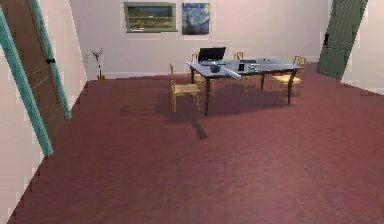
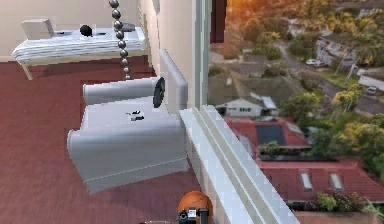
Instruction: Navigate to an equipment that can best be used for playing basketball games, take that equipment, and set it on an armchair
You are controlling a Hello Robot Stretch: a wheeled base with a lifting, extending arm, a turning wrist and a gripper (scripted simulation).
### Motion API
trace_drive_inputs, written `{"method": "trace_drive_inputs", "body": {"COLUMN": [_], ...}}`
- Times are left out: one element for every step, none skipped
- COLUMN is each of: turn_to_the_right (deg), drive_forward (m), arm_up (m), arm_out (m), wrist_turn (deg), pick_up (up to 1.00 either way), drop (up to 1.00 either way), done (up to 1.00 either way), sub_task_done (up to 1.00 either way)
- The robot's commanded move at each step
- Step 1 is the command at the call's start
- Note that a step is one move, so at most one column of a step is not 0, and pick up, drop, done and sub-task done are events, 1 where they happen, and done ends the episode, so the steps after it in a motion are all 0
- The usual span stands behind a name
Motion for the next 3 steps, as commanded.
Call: {"method": "trace_drive_inputs", "body": {"turn_to_the_right": [0.0,0.0,0.0], "drive_forward": [0.00,0.00,0.00], "arm_up": [0.00,0.00,0.00], "arm_out": [0.00,0.00,0.00], "wrist_turn": [45.0,45.0,12.0], "pick_up": [0.00,0.00,0.00], "drop": [0.00,0.00,0.00], "done": [0.00,0.00,0.00], "sub_task_done": [0.00,0.00,0.00]}}
